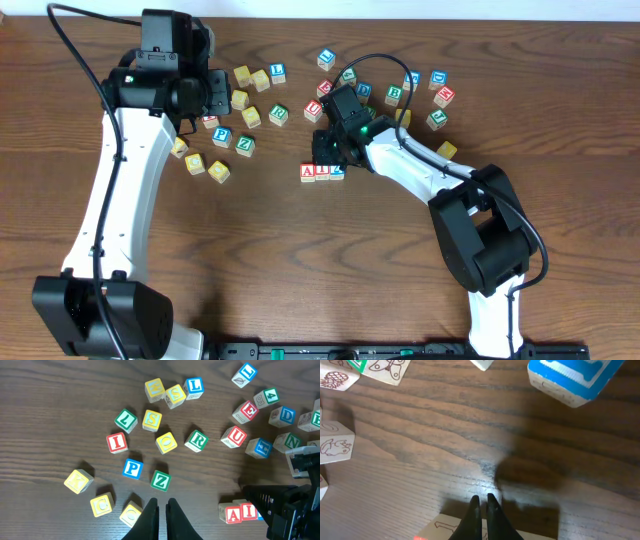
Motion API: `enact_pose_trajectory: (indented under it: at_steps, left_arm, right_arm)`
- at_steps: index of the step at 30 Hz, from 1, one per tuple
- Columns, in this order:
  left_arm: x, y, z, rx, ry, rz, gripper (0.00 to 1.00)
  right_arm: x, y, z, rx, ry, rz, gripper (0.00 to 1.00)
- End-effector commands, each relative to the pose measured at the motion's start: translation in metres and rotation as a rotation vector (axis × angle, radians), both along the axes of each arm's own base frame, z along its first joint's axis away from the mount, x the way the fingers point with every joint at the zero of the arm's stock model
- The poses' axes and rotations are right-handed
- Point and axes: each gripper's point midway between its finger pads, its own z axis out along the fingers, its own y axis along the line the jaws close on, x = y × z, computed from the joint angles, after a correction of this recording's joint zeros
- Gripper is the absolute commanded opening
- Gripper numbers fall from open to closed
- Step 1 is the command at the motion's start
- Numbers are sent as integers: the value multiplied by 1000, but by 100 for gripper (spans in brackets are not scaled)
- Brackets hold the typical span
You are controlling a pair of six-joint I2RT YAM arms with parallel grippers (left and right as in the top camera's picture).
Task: Spell out AI2
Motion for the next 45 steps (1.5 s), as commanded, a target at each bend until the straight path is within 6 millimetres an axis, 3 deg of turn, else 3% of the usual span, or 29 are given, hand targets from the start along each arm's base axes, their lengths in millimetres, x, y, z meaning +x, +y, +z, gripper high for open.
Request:
enact_pose_trajectory:
  at_steps: [1, 13, 18, 24, 30, 45]
  left_arm:
    - [2, 2, 6, 6, -14, 15, 8]
    - [2, 2, 6, 6, -14, 15, 8]
    - [2, 2, 6, 6, -14, 15, 8]
    - [2, 2, 5, 6, -13, 15, 8]
    - [2, 2, 5, 6, -13, 15, 8]
    - [2, 2, 5, 6, -13, 15, 8]
  right_arm:
    - [-6, 2, -6, 12, 35, 5, 1]
    - [-8, 1, -7, 6, 43, 9, 1]
    - [9, 6, 4, 33, -46, 38, 1]
    - [23, -18, 19, 30, -66, -12, 1]
    - [12, -35, 7, -13, 12, -32, 1]
    - [-1, -25, 0, -55, 22, 11, 1]
